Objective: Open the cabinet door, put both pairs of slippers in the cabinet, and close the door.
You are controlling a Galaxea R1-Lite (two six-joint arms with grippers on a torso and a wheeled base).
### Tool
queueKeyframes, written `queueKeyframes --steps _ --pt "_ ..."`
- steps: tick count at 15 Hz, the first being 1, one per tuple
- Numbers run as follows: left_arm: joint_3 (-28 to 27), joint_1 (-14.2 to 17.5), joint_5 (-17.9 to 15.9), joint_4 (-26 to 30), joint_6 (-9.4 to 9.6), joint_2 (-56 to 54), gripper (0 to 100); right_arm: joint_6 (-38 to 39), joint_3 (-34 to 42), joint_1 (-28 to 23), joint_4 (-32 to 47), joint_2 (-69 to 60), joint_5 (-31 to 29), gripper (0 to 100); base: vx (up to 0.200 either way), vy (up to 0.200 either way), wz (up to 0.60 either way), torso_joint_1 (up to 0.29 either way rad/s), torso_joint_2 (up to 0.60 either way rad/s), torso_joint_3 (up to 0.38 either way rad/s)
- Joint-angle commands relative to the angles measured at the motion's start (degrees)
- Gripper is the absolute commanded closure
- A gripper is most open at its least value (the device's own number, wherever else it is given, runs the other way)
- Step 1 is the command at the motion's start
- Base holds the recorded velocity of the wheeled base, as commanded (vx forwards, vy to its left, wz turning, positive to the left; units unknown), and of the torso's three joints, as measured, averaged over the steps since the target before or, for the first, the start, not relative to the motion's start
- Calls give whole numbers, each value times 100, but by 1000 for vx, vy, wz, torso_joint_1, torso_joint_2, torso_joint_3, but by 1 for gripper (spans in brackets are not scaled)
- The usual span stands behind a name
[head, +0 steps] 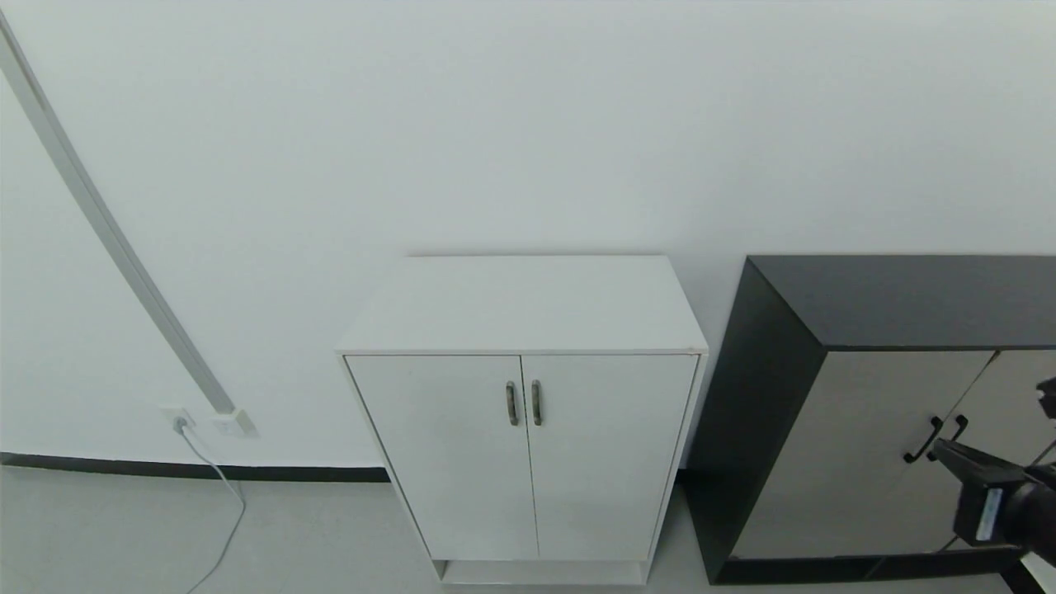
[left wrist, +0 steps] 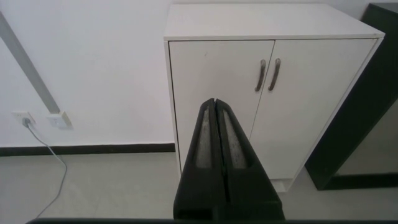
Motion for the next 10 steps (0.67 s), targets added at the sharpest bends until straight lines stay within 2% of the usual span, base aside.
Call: queueKeyframes --steps 1,2,3,6,8,10 --pt "1 0 7 -3 -9 -1 100 41 321 -31 1313 -1929 42 100 0 0 0 0 0 0" --pt "1 0 7 -3 -9 -1 100 85 321 -31 1919 -2439 69 100 0 0 0 0 0 0" --pt "9 0 7 -3 -9 -1 100 102 313 -31 2148 -2641 95 100 0 0 0 0 0 0" --pt "1 0 7 -3 -9 -1 100 111 313 -22 3915 -4496 324 100 0 0 0 0 0 0" --pt "1 0 7 -3 -9 -1 100 111 348 -4 4495 -5173 543 100 0 0 0 0 0 0" --pt "1 0 7 -3 -9 -1 100 111 541 -48 4530 -5454 895 100 0 0 0 0 0 0"
